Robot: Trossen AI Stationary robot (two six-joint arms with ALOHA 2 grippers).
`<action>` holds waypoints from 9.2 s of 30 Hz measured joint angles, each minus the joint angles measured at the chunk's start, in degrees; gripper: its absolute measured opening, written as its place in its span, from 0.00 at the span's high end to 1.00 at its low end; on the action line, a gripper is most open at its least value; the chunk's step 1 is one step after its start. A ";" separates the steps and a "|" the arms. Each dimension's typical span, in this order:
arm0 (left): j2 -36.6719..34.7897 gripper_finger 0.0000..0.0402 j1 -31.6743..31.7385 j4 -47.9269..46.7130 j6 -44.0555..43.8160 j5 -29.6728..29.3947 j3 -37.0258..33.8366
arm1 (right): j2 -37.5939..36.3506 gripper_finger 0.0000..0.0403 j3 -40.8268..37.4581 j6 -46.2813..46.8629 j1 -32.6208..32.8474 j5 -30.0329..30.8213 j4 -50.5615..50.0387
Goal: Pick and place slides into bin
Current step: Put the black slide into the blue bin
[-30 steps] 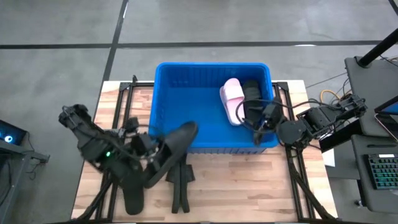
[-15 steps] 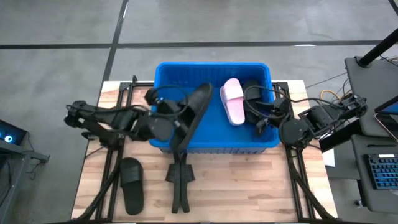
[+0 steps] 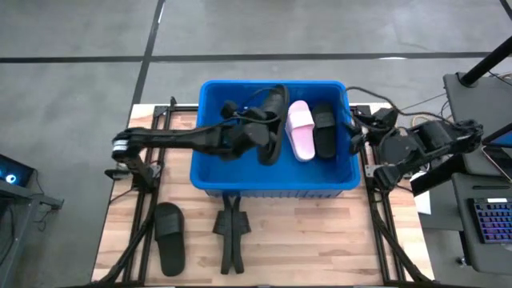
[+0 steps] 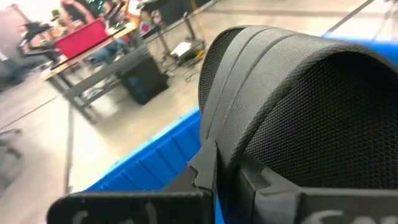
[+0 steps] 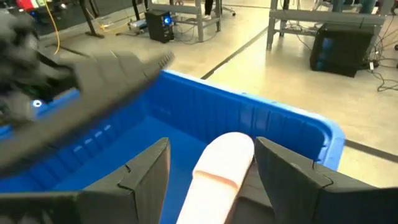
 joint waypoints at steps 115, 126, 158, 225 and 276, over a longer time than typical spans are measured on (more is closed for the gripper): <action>17.57 0.49 16.77 -20.92 9.96 44.22 3.94 | -1.48 0.44 0.02 -11.75 -0.31 -4.23 -0.09; 8.70 0.65 13.55 -20.91 9.96 60.12 4.49 | -1.71 0.44 0.02 -12.40 -0.31 -4.09 -0.09; -16.65 0.67 -36.30 -57.44 -46.52 47.55 -0.85 | 0.04 0.44 0.02 -1.97 -0.32 -4.06 0.25; -13.36 0.39 -61.70 -35.75 -71.13 53.23 -45.69 | 9.78 0.44 0.02 -1.80 -0.33 -4.08 0.23; -19.75 1.00 -39.14 -36.27 -31.61 22.11 -5.53 | 9.76 0.44 0.02 -1.58 -0.31 -5.63 0.37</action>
